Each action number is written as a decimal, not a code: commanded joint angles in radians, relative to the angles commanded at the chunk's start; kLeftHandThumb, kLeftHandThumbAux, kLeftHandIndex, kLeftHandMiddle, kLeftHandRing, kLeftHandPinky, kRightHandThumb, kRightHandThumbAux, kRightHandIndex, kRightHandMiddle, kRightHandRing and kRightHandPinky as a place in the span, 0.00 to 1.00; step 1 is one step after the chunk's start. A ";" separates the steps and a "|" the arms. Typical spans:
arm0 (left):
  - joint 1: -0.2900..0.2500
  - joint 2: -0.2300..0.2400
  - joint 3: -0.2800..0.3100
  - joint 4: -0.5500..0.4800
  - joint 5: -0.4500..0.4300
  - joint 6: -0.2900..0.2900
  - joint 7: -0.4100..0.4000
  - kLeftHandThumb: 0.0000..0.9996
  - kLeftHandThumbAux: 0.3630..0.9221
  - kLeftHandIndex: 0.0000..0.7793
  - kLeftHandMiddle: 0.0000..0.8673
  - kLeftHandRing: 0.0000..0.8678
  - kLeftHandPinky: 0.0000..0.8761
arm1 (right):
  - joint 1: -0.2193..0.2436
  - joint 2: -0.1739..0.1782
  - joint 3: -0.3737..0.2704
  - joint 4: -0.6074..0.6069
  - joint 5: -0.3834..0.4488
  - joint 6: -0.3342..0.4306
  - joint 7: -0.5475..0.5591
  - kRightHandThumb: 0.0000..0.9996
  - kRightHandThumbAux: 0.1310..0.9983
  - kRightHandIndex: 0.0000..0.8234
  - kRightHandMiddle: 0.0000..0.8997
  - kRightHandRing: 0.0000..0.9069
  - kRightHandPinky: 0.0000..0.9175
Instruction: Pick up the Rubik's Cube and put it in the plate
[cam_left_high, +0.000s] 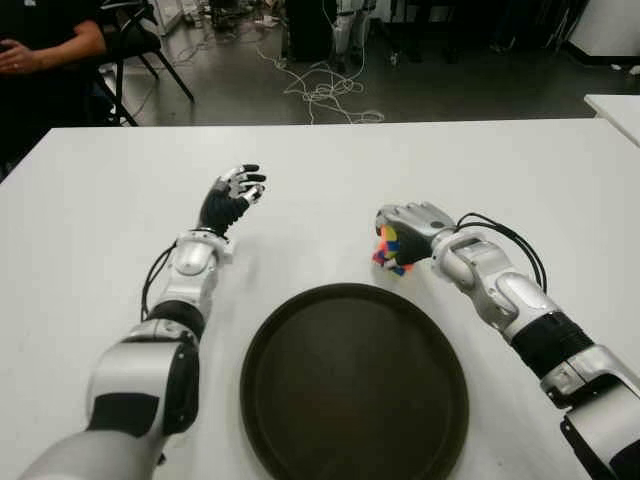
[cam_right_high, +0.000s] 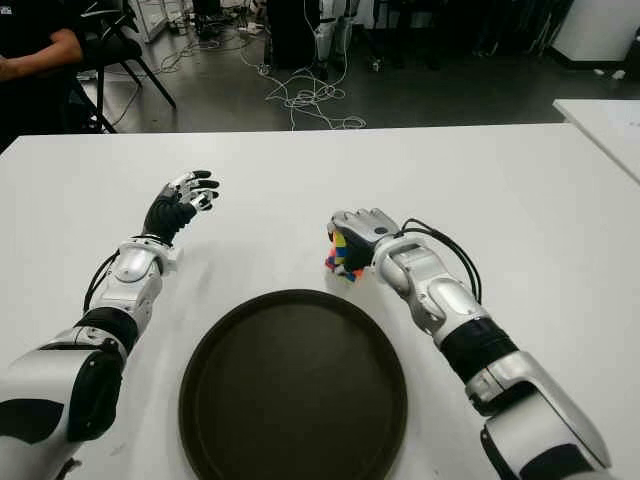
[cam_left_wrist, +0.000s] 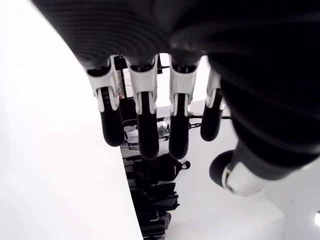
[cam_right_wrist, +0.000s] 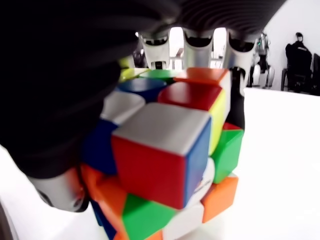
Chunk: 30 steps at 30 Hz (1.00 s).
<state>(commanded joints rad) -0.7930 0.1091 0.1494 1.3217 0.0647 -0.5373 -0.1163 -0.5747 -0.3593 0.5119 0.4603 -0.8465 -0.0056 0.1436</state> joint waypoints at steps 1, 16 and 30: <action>0.000 0.000 -0.001 0.000 0.001 0.001 0.002 0.06 0.58 0.31 0.33 0.30 0.28 | 0.002 0.002 -0.003 -0.002 0.002 0.006 -0.003 0.70 0.69 0.51 0.67 0.70 0.68; 0.000 0.002 -0.004 0.000 0.003 0.006 0.008 0.07 0.56 0.30 0.33 0.29 0.28 | 0.000 -0.002 -0.021 -0.028 0.003 0.039 0.000 0.75 0.68 0.48 0.63 0.66 0.63; 0.001 0.002 0.004 0.001 -0.005 0.001 -0.001 0.09 0.55 0.30 0.34 0.30 0.29 | 0.150 -0.106 -0.197 -0.430 0.014 0.033 -0.080 0.83 0.65 0.45 0.55 0.51 0.52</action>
<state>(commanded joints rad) -0.7922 0.1114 0.1533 1.3223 0.0593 -0.5365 -0.1177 -0.4249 -0.4652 0.3144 0.0304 -0.8322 0.0275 0.0631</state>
